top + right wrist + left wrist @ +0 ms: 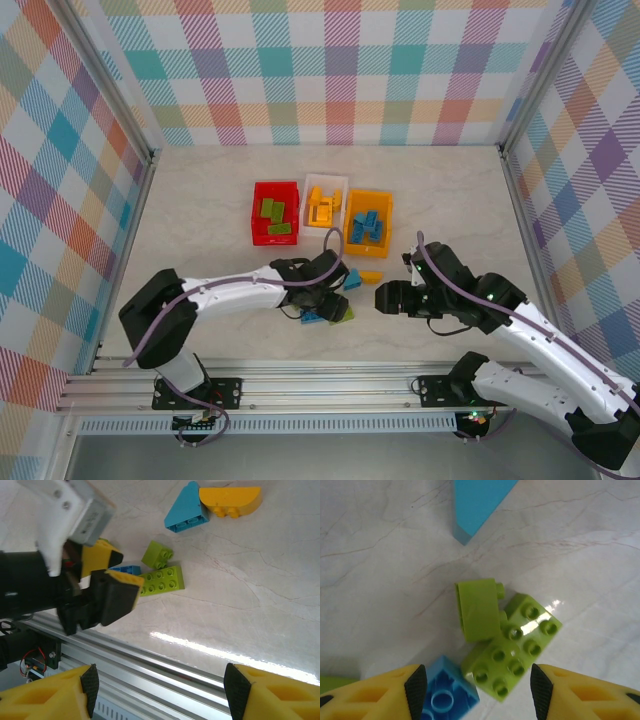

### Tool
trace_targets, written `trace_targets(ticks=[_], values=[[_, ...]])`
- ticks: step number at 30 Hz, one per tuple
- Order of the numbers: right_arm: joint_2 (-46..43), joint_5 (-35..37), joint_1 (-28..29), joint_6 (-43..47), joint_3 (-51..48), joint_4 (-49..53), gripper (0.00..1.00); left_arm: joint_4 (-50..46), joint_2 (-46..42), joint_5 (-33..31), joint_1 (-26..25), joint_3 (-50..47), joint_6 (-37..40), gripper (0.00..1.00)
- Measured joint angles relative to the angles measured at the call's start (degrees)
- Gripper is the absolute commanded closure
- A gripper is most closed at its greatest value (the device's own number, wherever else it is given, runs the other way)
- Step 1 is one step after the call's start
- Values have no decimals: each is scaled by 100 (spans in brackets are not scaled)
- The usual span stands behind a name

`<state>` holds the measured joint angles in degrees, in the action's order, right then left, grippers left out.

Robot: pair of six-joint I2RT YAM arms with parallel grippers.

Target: Sort the legos into containers by color

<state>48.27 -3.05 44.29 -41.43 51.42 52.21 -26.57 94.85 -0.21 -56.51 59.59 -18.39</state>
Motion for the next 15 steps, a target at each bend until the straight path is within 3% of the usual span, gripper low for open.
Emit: trace_targets(ticks=[7,15], values=[[-173,-72,0,-66,-101,-120,30,188,610,-210,0,382,0,44],[-186,-70,0,-146,-103,-205,30,299,1082,-310,0,673,26,69]])
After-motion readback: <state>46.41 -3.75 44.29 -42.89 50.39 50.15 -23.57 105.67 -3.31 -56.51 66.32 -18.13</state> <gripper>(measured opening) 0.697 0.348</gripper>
